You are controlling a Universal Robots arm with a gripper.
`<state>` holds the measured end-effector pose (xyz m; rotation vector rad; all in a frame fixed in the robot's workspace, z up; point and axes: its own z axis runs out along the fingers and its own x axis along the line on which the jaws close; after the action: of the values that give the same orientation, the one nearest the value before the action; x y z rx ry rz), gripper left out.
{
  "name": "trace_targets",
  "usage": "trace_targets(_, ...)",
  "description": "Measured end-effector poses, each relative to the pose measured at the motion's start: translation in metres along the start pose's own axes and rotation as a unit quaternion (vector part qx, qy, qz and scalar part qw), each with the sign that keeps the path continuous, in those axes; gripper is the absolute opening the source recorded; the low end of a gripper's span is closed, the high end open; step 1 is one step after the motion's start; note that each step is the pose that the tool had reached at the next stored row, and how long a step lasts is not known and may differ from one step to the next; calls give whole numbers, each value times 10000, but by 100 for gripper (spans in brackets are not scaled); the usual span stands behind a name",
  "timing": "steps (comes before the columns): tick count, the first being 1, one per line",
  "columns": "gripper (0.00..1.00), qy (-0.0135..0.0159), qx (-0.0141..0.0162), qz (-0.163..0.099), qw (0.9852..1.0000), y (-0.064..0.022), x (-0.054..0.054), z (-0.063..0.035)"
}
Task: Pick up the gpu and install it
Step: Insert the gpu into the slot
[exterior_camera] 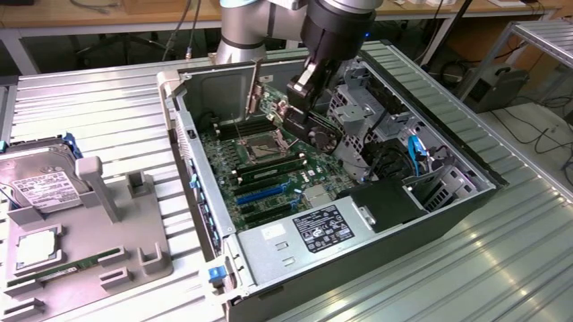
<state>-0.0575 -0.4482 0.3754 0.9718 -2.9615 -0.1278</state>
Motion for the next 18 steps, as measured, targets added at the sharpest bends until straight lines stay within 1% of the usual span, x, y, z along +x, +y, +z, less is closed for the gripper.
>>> trace_targets(3, 26, 17, -9, -272, 9996, 0, 0, 3)
trace_targets(5, 26, 31, -13, -470, 9989, -1, 0, 5)
trace_targets(7, 26, 49, -17, -713, 9974, -1, 0, 7)
trace_targets(10, 26, 69, -21, -974, 9952, -1, 0, 9)
trace_targets(13, 26, 89, -24, -1242, 9922, -1, 0, 14)
trace_targets(15, 26, 102, -26, -1410, 9900, -2, 0, 18)
trace_targets(18, 26, 123, -29, -1691, 9855, -2, 0, 24)
